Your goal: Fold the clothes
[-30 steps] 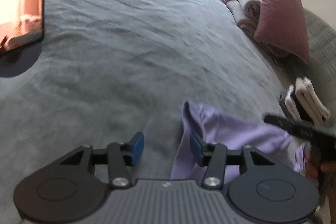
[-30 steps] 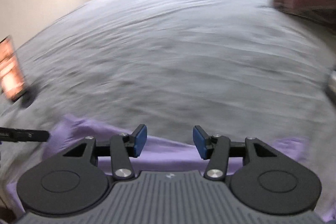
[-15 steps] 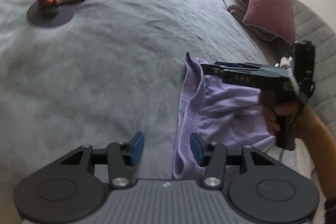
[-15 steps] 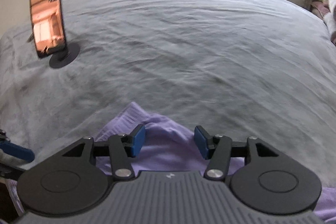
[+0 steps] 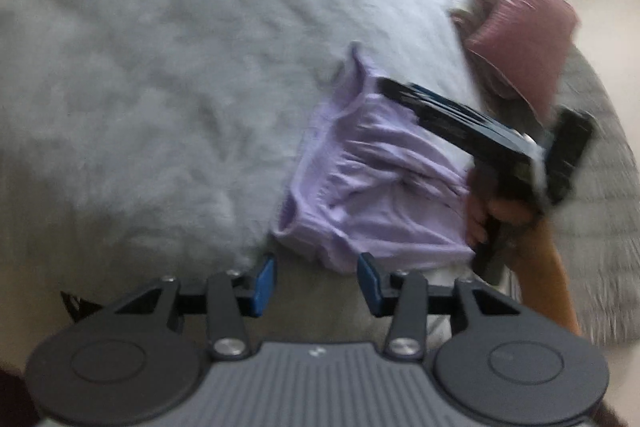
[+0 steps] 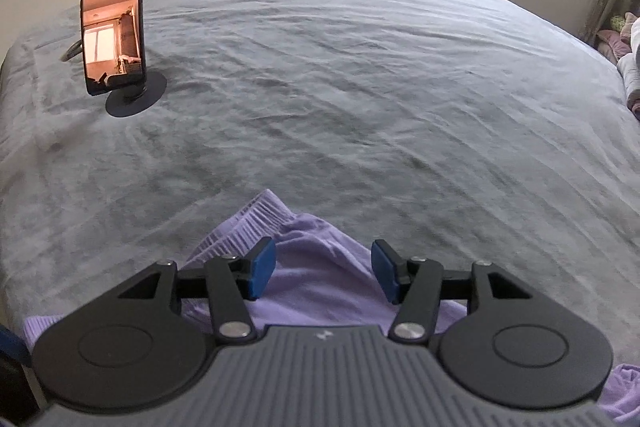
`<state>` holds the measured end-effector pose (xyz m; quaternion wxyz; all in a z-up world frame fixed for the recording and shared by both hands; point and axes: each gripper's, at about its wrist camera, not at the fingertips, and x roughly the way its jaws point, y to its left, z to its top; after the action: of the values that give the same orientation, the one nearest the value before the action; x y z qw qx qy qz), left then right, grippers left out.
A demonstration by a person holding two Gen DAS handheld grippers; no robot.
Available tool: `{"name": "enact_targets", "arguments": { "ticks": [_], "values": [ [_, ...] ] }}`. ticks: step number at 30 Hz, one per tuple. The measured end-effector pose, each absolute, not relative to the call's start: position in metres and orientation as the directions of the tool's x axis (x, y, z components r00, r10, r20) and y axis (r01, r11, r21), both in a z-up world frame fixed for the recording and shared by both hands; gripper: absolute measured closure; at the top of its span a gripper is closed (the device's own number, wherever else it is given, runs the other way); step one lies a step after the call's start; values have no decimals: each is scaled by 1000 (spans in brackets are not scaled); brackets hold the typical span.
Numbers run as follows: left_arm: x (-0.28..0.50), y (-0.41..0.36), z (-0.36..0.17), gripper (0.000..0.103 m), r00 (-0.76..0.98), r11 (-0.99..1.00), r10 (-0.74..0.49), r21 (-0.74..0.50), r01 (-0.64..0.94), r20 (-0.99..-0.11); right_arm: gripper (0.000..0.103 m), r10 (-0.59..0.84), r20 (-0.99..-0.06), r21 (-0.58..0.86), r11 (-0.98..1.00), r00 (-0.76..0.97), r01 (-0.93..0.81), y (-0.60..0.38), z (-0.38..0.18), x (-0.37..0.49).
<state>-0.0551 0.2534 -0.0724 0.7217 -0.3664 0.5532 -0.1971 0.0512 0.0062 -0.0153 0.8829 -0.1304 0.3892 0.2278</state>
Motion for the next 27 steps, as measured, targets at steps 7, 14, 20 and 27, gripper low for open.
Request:
{"name": "enact_targets", "arguments": {
  "ticks": [7, 14, 20, 27],
  "values": [
    [-54, 267, -78, 58, 356, 565, -709, -792, -230, -609, 46, 315, -756, -52, 845, 574, -532, 9, -14, 60],
    [-55, 261, -82, 78, 385, 584, -653, -757, -291, -652, 45, 337, -765, -11, 845, 549, -535, 11, -22, 69],
    [-70, 257, -82, 97, 412, 664, -612, -722, -197, -675, 41, 369, -775, 4, 814, 513, -580, 17, -31, 78],
    [-72, 251, -71, 98, 415, 729, -590, -678, -94, -693, 40, 449, -773, 73, 765, 449, -640, 23, -37, 84]
  ]
}}
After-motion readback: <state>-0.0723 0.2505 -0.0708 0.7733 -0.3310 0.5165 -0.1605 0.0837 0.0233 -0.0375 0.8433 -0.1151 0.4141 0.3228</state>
